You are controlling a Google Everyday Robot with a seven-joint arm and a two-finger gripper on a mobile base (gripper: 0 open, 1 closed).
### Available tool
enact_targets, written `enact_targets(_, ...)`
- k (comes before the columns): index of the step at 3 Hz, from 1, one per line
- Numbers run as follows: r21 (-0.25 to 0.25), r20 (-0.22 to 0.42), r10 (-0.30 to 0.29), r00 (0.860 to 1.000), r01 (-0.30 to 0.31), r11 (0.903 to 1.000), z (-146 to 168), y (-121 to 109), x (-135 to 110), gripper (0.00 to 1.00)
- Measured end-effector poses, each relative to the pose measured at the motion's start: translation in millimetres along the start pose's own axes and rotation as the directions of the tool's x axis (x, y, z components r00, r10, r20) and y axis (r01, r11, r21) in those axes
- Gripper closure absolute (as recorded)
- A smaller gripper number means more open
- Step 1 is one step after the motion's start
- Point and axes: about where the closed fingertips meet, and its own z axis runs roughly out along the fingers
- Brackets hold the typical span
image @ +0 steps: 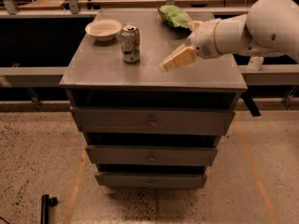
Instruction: Knock 7up can over
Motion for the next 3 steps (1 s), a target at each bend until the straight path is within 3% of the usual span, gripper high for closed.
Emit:
enact_targets(1,0.001,0.062,0.041,0.997,-0.041,0.9992,42.1,-18.5,-8.9,0.0)
enact_targets(2,-0.105,0.111,0.076,0.991,-0.065,0.9924,84.6,-14.2,-23.4,0.0)
enact_targets(3,-0.169,0.139,0.1,0.985,-0.076,0.9827,113.0,-12.2,-32.2,0.0)
